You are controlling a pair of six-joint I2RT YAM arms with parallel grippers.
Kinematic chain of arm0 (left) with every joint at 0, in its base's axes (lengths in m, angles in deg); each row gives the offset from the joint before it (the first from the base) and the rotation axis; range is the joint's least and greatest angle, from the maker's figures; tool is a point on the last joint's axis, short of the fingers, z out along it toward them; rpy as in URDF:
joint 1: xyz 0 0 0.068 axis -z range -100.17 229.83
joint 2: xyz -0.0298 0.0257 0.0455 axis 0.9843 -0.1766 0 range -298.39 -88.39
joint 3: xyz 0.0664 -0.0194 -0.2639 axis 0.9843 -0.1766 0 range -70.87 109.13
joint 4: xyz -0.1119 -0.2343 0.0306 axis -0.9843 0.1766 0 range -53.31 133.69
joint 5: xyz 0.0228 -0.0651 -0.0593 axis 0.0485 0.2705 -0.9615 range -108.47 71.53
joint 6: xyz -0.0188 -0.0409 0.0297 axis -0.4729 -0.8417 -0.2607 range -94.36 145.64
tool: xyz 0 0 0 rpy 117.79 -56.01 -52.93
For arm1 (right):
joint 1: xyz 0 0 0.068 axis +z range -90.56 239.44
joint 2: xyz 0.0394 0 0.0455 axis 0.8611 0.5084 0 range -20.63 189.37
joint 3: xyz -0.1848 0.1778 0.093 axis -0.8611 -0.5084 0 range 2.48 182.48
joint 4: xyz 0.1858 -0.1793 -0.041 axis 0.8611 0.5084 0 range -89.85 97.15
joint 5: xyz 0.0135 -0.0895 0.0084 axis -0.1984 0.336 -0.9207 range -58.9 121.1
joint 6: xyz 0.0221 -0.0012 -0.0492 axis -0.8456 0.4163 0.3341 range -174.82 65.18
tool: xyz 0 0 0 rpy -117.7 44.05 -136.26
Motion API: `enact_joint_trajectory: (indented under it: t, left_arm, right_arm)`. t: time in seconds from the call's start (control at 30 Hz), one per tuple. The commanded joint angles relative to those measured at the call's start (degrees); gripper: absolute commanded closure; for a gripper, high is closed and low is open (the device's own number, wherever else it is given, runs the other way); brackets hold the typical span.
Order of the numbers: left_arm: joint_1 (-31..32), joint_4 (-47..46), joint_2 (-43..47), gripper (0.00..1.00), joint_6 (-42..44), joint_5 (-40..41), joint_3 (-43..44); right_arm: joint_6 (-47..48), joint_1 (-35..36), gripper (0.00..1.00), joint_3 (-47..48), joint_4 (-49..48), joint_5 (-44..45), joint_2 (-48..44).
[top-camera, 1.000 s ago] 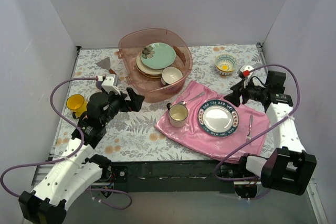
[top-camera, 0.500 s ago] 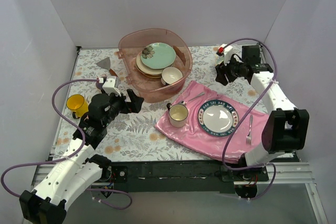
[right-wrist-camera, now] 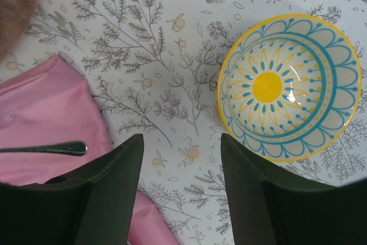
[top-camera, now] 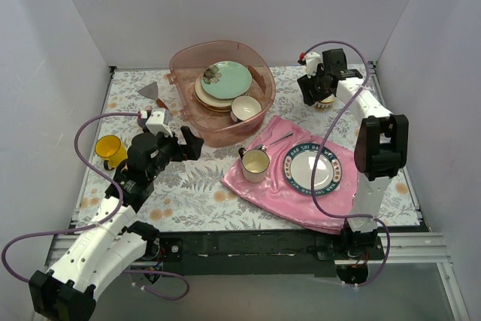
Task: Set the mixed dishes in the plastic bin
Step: Pick up the bowl from the center of the board.
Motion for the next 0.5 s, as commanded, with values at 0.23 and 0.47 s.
enact_joint_trajectory:
  t: [0.23, 0.47]
  left_arm:
    - [-1.1, -0.7, -0.5, 0.02, 1.1, 1.6, 0.3]
    - [-1.6, -0.7, -0.6, 0.02, 1.2, 1.6, 0.4]
  right_arm:
    - [-3.1, 0.0, 0.44, 12.7, 0.9, 3.5, 10.6]
    - [-3.8, 0.0, 0.51, 17.3, 1.2, 4.8, 14.9]
